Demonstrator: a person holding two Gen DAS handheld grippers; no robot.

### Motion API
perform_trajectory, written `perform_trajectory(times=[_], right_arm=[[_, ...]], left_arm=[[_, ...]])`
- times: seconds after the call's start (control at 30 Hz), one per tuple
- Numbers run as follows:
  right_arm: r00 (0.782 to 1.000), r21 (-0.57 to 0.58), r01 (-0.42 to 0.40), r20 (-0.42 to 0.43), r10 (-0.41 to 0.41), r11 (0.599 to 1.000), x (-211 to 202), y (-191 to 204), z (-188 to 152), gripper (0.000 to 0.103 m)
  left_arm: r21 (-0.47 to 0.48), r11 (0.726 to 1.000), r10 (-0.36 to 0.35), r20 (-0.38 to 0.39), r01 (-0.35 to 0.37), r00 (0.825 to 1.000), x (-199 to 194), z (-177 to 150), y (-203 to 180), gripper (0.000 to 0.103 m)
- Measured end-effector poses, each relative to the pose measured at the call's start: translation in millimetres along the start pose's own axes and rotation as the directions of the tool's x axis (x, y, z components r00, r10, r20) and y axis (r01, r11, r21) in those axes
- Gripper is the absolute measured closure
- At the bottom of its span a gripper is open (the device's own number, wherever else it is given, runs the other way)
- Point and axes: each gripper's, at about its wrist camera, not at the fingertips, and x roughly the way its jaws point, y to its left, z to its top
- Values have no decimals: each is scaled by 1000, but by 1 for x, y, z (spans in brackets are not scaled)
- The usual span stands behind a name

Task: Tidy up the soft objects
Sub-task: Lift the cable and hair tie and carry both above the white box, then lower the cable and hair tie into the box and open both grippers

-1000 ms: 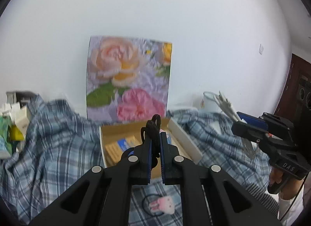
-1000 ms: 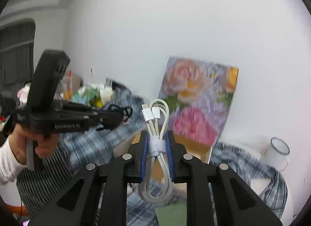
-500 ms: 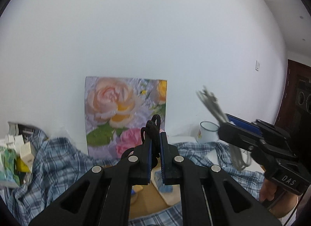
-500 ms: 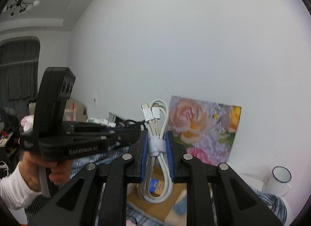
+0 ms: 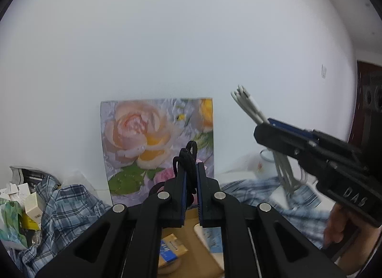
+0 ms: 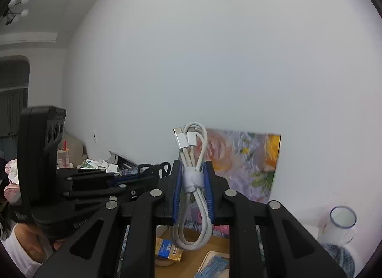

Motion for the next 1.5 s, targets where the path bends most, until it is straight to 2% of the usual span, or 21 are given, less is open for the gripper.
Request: perform_trajectory(times=[0.23,0.57,0.77,0.97,1.17,1.5], right_arm=[[997,26,1,-83,1,1000,33,-9,-36,86],[984,89,-1,-180,17,996,67,-24,-77,86],[974,138,-15,-223,46,990,81,-32,-96,86],[955,182,-27,-284,79,983,97,-37,-116,86],[940,217,-31,-325,102,976,107,-42,-130,86],[933,230,-50,-337,128,972,110,-39,-134,86]], left_arm=[[-24,1000,5,-102,-8,995,41,-33,7,95],[-48,998,28,-182,-37,983,74,-61,16,95],[-57,998,15,-219,-29,975,88,-75,16,95],[-55,998,9,-269,-25,963,102,-89,17,95],[-61,998,4,-294,-23,956,110,-96,18,95],[-73,997,-7,-303,-16,953,112,-101,20,95]])
